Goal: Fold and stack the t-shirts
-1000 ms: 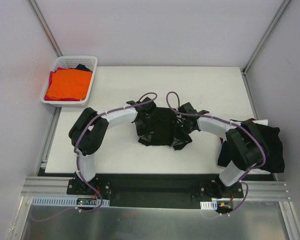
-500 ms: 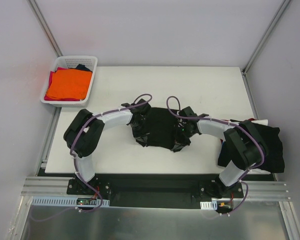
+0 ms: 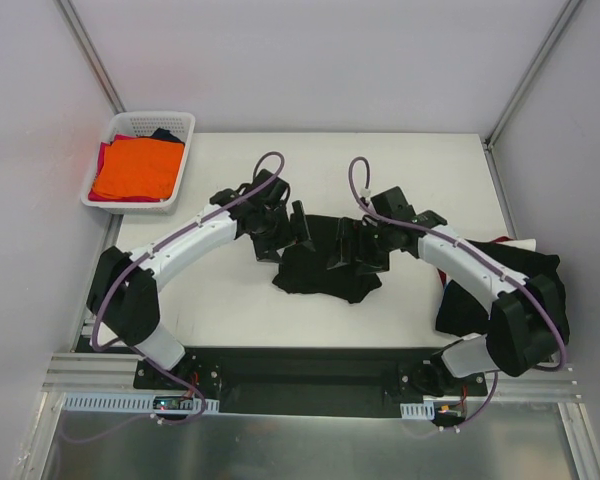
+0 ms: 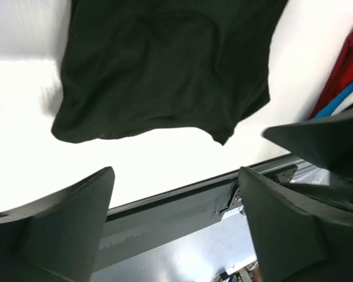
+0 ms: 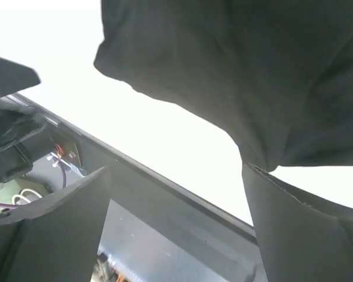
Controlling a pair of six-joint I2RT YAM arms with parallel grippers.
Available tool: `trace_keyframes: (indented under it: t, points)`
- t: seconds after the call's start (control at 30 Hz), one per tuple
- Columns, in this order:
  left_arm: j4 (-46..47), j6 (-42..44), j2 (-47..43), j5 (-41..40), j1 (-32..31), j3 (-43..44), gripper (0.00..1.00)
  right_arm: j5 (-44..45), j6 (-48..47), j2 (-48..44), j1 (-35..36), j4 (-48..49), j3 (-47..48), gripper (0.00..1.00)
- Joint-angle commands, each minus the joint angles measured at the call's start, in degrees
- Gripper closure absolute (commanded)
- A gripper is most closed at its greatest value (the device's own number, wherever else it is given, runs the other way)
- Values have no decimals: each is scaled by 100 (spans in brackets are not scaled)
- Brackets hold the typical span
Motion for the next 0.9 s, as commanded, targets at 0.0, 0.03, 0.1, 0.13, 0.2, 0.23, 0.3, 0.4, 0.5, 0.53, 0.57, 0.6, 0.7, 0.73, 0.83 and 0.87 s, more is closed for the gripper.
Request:
trace_keyframes:
  t: [0.0, 0.03, 0.1, 0.13, 0.2, 0.23, 0.3, 0.4, 0.5, 0.53, 0.57, 0.6, 0.7, 0.73, 0.83, 0.87]
  points:
    - [-330, 84, 176, -23, 194, 27, 5, -16, -364, -251, -377, -411, 72, 3]
    - [-321, 171, 220, -40, 282, 0, 3, -77, -477, -252, -474, -411, 54, 2]
    - [-321, 260, 378, -75, 396, -17, 3, -113, -618, -261, -824, -446, -16, 2]
    - [-321, 347, 457, -41, 449, -9, 3, -182, -767, -243, -940, -489, -34, 2]
    - [-321, 470, 642, 38, 625, 87, 5, -218, -935, -182, -1238, -621, -34, 2]
    - [-321, 506, 694, 74, 669, 132, 8, -201, -1092, -155, -1335, -761, -25, 2]
    - [-330, 585, 809, 153, 757, 298, 11, -70, -1199, -146, -1572, -920, 62, 4]
    - [-365, 594, 897, 267, 775, 553, 13, 578, -1304, -243, -1653, -1490, 473, 13]
    - [-400, 498, 967, 451, 766, 755, 14, 959, -1278, -392, -1662, -1983, 870, 18]
    - [-400, 480, 959, 487, 757, 800, 16, 994, -1261, -453, -1662, -2115, 932, 18]
    - [-409, 462, 967, 504, 748, 852, 16, 1021, -1217, -463, -1670, -2151, 976, 18]
    - [-426, 445, 976, 531, 722, 966, 17, 1012, -1191, -480, -1662, -2168, 985, 21]
    - [-461, 401, 1046, 601, 600, 1255, 54, 890, -1076, -489, -1662, -2063, 889, 28]
    - [-479, 401, 1151, 619, 547, 1353, 72, 837, -1059, -489, -1662, -1976, 811, 33]
    - [-654, 453, 1502, 645, 231, 1792, 100, 758, -997, -454, -1670, -1896, 757, 43]
    - [-707, 488, 1582, 628, 117, 1889, 100, 749, -997, -445, -1653, -1896, 757, 43]
